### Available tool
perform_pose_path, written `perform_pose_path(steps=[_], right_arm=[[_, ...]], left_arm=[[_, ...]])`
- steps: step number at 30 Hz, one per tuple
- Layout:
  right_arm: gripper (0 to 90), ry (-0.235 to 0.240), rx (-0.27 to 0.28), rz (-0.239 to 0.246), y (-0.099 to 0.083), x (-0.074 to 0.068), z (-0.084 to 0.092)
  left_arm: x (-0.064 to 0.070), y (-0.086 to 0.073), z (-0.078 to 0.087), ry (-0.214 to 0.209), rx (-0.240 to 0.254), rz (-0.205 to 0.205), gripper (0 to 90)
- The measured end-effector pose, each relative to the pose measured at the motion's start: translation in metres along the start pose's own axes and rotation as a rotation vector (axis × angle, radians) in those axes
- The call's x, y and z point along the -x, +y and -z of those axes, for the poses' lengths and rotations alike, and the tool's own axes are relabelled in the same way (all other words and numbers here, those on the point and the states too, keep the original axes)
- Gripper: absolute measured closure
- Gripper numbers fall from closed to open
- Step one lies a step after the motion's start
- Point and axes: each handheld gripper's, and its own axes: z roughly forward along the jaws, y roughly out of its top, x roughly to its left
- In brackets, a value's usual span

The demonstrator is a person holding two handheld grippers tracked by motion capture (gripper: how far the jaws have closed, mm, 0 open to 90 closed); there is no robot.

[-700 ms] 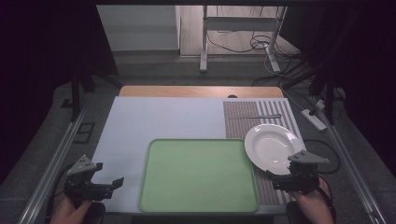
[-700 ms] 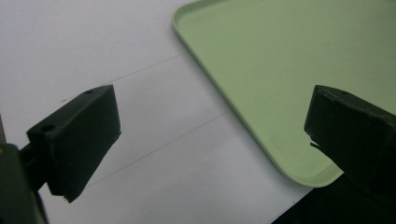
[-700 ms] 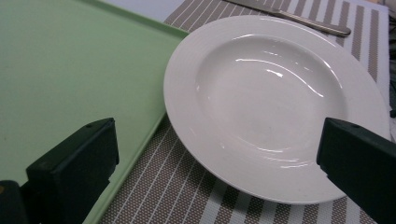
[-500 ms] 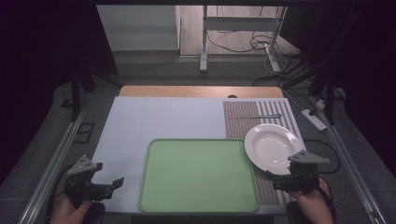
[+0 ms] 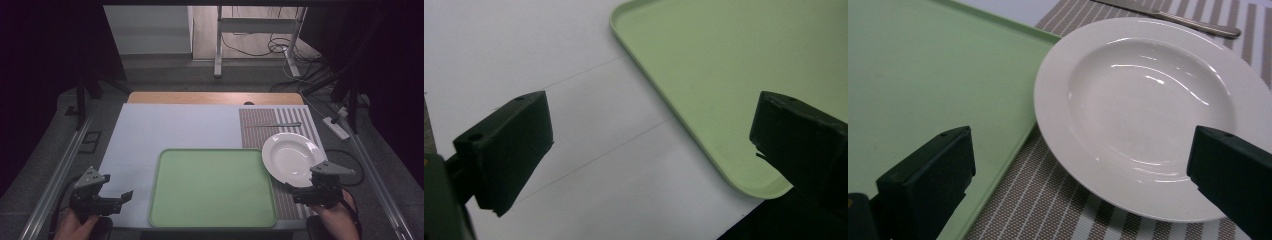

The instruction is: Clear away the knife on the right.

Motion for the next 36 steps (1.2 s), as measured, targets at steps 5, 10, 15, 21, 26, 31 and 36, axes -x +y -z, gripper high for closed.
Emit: perform_pose_path(steps=[5,10,15,21,26,31,36], right_arm=[[0.5,0.028,-0.012,0.021,0.000,-0.001,-0.001],[0.6,0.037,-0.021,0.059,0.001,-0.005,-0.002],[0.5,0.038,-0.040,0.065,0.002,-0.005,-0.004],[0.5,0.029,-0.046,0.088,0.005,-0.005,-0.004],[0.5,0.027,-0.040,0.079,0.009,-0.005,-0.002],[0.5,0.034,-0.033,0.075,0.012,-0.004,-0.005],[0.4,0.043,-0.040,0.069,0.017,-0.004,-0.009]], left_arm=[[0.000,0.000,0.000,0.001,-0.001,-0.001,3.8],[0.001,0.000,0.000,0.003,0.000,-0.003,3.8],[0.001,0.000,0.000,0.004,-0.003,-0.005,3.8],[0.001,0.000,-0.001,0.005,-0.004,-0.001,3.8],[0.001,0.000,-0.001,0.006,-0.005,-0.001,3.8],[0.001,0.001,-0.001,0.007,-0.007,-0.002,3.8],[0.001,0.001,-0.001,0.006,-0.007,-0.001,3.8]])
